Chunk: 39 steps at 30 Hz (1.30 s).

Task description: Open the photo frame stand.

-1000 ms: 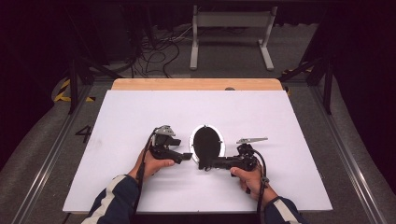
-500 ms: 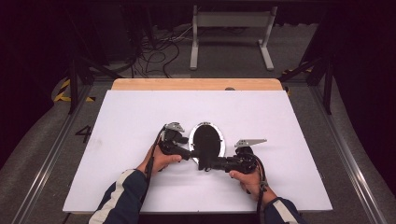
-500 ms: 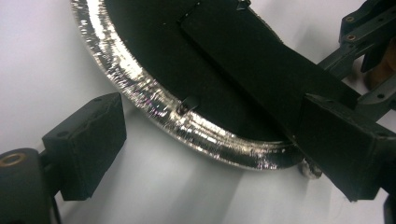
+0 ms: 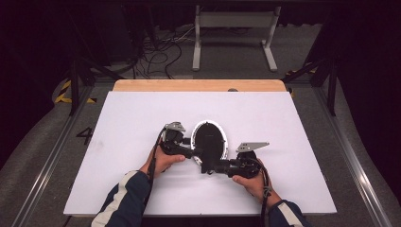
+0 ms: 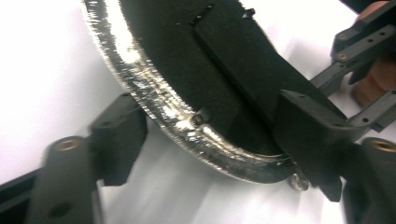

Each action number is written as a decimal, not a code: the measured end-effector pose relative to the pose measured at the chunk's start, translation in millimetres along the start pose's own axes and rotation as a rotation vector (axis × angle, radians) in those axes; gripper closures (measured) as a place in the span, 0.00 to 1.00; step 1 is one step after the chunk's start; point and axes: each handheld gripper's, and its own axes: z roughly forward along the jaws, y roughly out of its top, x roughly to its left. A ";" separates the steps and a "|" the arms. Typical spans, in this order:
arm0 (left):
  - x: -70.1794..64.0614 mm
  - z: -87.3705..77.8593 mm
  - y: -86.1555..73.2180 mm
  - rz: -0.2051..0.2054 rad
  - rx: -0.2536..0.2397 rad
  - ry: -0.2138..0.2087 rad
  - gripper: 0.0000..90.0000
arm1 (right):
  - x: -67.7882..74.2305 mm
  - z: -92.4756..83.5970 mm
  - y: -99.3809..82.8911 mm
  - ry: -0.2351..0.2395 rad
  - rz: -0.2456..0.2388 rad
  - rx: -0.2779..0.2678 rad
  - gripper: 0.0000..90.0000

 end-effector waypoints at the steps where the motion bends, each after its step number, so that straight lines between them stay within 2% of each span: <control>1: 0.2 -1.4 0.1 0.002 -0.002 -0.008 0.50 | 2.3 -0.4 0.4 -0.013 -0.006 0.005 0.70; 4: -4.1 -7.5 2.1 0.055 -0.022 -0.005 0.54 | 5.0 -0.7 1.3 -0.026 -0.025 0.015 0.70; 5: -4.1 -7.5 2.1 0.055 -0.022 -0.005 0.56 | 5.0 -0.7 1.3 -0.026 -0.025 0.015 0.70; 6: -7.5 -12.8 3.7 0.089 -0.048 -0.004 0.58 | 6.5 -1.3 1.3 -0.036 -0.027 0.017 0.71; 10: -14.7 -19.8 5.2 0.128 -0.075 -0.003 0.65 | 4.9 -2.3 1.0 -0.031 -0.006 0.012 0.73; 12: -18.0 -24.0 4.8 0.137 -0.093 -0.028 0.68 | 5.0 -2.5 1.0 -0.032 -0.006 0.013 0.73; 14: -22.0 -25.7 3.6 0.146 -0.105 -0.053 0.74 | 5.0 -4.0 0.3 -0.030 0.001 0.004 0.79; 15: -27.8 -23.4 2.6 0.184 -0.075 -0.057 0.74 | 4.9 -4.1 0.0 -0.030 0.003 0.002 0.80; 16: -31.8 -21.2 2.2 0.207 -0.060 -0.035 0.71 | 5.2 -3.9 -0.2 -0.032 0.001 0.001 0.80; 22: -36.2 -19.6 0.5 0.215 -0.061 -0.035 0.71 | 6.5 -3.8 -0.1 -0.039 -0.007 0.000 0.80; 23: -39.8 -20.7 1.3 0.253 -0.063 -0.017 0.71 | 5.9 -4.1 0.3 -0.034 -0.008 0.001 0.80; 24: -39.8 -20.7 1.3 0.253 -0.063 -0.017 0.71 | 5.9 -4.1 0.3 -0.034 -0.008 0.001 0.80; 26: -50.5 -22.4 4.3 0.322 -0.068 0.043 0.71 | 4.6 -5.9 1.2 -0.020 -0.005 -0.006 0.82; 28: -55.8 -23.9 5.4 0.351 -0.081 0.084 0.73 | 5.0 -8.4 2.7 -0.014 -0.012 -0.007 0.83; 29: -55.8 -23.9 5.4 0.351 -0.081 0.084 0.75 | 5.0 -8.4 2.7 -0.014 -0.012 -0.007 0.83; 32: -57.5 -27.3 6.1 0.377 -0.112 0.128 0.80 | 9.1 -9.9 4.4 0.004 -0.044 -0.001 0.86; 34: -59.9 -29.1 6.2 0.417 -0.110 0.175 0.82 | 12.6 -9.2 5.5 0.000 -0.056 0.012 0.86; 37: -58.7 -30.8 5.8 0.414 -0.117 0.179 0.83 | 14.5 -10.0 7.0 -0.005 -0.068 0.013 0.85; 39: -55.5 -32.4 3.5 0.412 -0.127 0.199 0.83 | 15.9 -12.3 8.2 0.003 -0.062 0.002 0.85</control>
